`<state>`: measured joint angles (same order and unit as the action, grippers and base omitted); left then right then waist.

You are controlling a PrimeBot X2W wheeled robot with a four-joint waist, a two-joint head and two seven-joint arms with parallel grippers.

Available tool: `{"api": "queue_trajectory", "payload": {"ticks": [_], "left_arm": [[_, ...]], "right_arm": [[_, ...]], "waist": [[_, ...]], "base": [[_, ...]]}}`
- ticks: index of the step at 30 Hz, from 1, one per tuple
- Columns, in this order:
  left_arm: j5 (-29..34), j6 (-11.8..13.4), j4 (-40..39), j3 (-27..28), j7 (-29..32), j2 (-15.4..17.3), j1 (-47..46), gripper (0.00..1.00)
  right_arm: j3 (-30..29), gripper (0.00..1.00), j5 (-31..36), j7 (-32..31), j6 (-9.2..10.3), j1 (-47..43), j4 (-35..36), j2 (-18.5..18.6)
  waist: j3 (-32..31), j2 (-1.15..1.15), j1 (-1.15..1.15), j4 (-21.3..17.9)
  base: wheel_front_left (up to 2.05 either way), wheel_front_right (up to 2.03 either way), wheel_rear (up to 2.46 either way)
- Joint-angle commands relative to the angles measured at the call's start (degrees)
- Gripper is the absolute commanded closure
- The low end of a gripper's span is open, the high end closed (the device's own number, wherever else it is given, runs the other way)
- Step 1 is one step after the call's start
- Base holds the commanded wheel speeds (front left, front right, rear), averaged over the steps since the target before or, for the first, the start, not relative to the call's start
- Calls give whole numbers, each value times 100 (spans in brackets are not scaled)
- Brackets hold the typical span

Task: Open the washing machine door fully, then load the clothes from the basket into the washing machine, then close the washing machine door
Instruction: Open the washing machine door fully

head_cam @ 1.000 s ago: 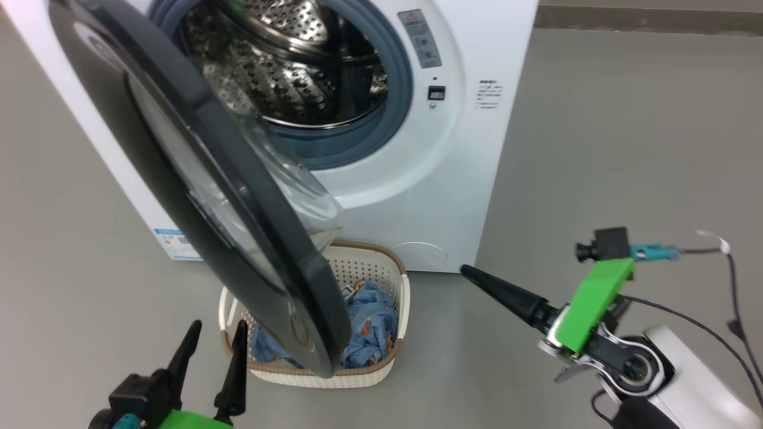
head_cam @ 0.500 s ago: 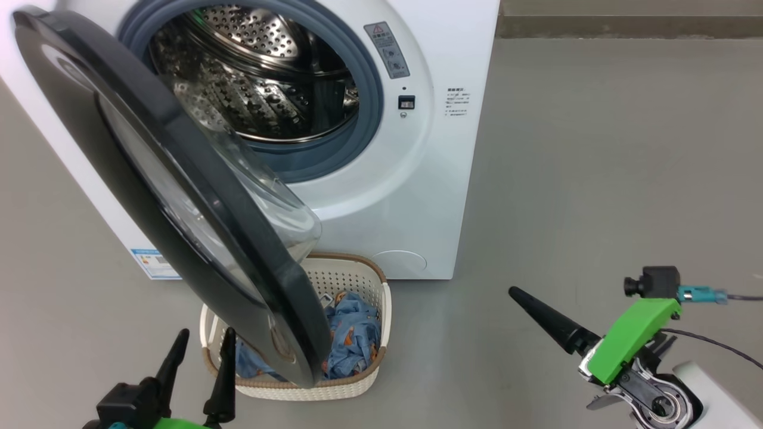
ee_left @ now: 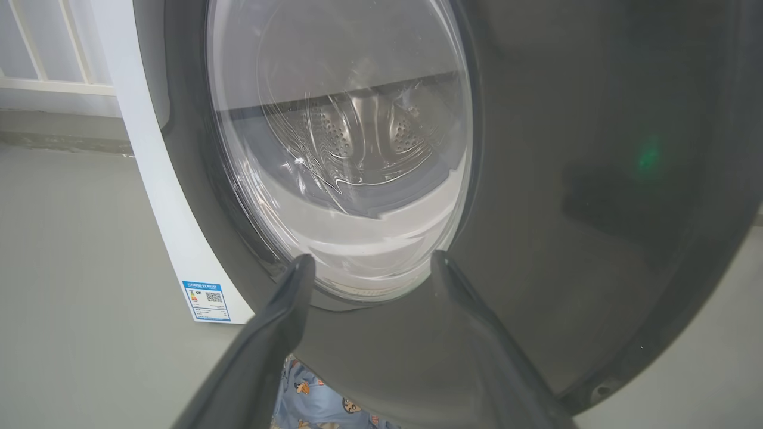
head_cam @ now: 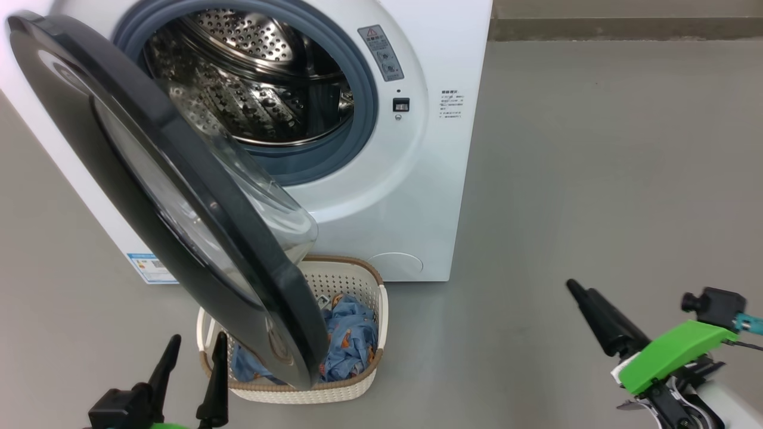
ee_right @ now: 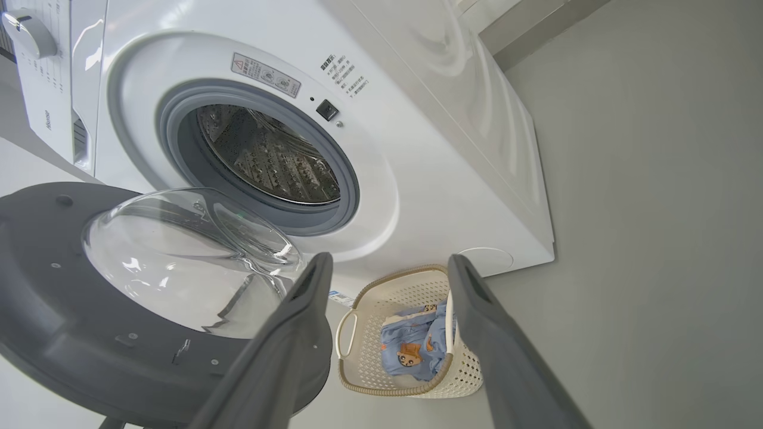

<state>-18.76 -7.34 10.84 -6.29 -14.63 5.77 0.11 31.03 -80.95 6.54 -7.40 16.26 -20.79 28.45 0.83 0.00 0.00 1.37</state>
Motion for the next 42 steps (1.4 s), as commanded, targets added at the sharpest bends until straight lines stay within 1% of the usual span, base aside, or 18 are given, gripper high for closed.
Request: {"api": "queue_trajectory", "payload": {"ticks": [1, 2, 7, 11, 14, 20, 22, 23, 26, 32, 39, 42], "left_arm": [[74, -14, -156, 219, -37, 60, -77, 0], [74, -14, -156, 219, -37, 60, -77, 0], [80, -14, -163, 251, -37, 46, -80, 0], [86, -14, -159, 267, -37, 31, -77, 0], [90, -14, -160, 282, -37, 21, -77, 0], [106, -14, -163, 305, -37, -2, -76, 0], [111, -14, -166, 306, -37, -9, -75, 0], [112, -14, -168, 304, -37, -12, -77, 0], [115, -14, -174, 313, -37, -14, -84, 0], [125, -14, -193, 316, -37, -18, -88, 0], [115, -14, -187, 307, -37, -19, -100, 0], [107, -14, -184, 297, -37, -24, -105, 0]], "right_arm": [[114, 0, 131, 232, -9, -82, 63, 179], [114, 0, 131, 232, -9, -82, 63, 179], [282, 0, 369, 720, -9, -59, -121, 329], [212, 0, 651, 834, -9, -43, -283, 361], [-217, 0, 1079, 842, -9, -61, -344, 272], [-1056, 0, 2326, 844, -9, -322, -334, -19], [-1334, 0, 2708, 844, -9, -415, -273, -152], [-1593, 0, 3101, 845, -9, -512, -195, -278], [-1991, 0, 3610, 845, -9, -646, -43, -475], [-2445, 0, 4374, 845, -9, -839, 189, -750], [-2652, 0, 5058, 845, -9, -993, 377, -909], [-2745, 0, 5238, 845, -9, -1056, 370, -977]], "waist": [[0, 0, 0, -2], [0, 0, 0, -2], [7, 0, 0, -9], [10, 0, 0, -13], [13, 0, 0, -22], [-4, 0, 0, -20], [-9, 0, 0, -18], [-10, 0, 0, -13], [-6, 0, 0, -4], [5, 0, 0, 12], [26, 0, 0, 40], [37, 0, 0, 55]], "base": [[0, 0, 0], [0, 0, 0], [0, 0, 0], [0, 0, 0], [0, 0, 0], [0, 0, 0], [0, 0, 0], [0, 0, 0], [0, 0, 0], [0, 0, 0], [0, 0, 0], [0, 0, 0]]}}
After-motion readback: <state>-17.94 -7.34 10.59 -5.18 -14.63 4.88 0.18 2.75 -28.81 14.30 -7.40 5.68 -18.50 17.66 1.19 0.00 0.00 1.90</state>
